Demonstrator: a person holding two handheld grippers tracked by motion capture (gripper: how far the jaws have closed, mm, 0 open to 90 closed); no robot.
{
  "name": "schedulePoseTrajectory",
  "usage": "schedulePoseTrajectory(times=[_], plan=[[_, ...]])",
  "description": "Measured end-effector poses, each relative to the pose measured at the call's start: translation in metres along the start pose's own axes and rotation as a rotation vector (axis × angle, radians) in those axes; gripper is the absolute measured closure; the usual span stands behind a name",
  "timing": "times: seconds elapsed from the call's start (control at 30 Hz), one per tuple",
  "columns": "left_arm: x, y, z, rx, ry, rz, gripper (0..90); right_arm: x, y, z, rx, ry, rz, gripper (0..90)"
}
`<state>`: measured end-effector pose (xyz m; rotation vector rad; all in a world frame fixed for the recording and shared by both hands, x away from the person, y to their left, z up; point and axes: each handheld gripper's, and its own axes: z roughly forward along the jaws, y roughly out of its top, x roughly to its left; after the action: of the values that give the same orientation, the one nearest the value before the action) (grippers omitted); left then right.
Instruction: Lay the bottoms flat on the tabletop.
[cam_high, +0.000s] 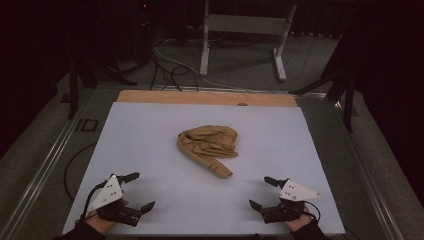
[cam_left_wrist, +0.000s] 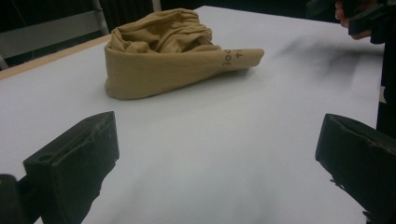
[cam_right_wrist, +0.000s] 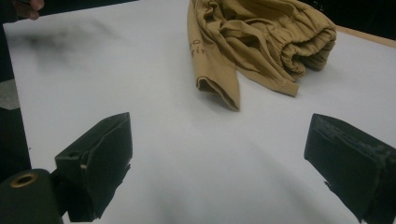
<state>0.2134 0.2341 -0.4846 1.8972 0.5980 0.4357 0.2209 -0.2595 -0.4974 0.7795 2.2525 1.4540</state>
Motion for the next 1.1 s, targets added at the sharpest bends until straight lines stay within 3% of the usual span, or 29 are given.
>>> schedulePoseTrajectory(times=[0.33,0.7,0.8,0.97,1.1], plan=[[-0.001,0.000,0.000,-0.003,-0.006,0.005,0.5,0.002,0.003,-0.001,0.008,0.051,-0.022,7.8],[-0.009,0.011,-0.001,-0.014,-0.025,0.015,0.4,0.007,0.017,-0.007,-0.006,0.067,-0.039,7.8],[-0.014,0.018,0.000,-0.011,-0.048,0.019,0.5,0.011,0.026,-0.010,-0.013,0.093,-0.043,8.2],[-0.022,0.038,-0.001,-0.002,-0.079,0.076,0.4,0.013,0.051,-0.014,-0.041,0.130,-0.068,8.2],[-0.020,0.052,-0.002,-0.036,-0.092,0.061,0.4,0.011,0.072,-0.015,-0.079,0.146,-0.081,8.2]])
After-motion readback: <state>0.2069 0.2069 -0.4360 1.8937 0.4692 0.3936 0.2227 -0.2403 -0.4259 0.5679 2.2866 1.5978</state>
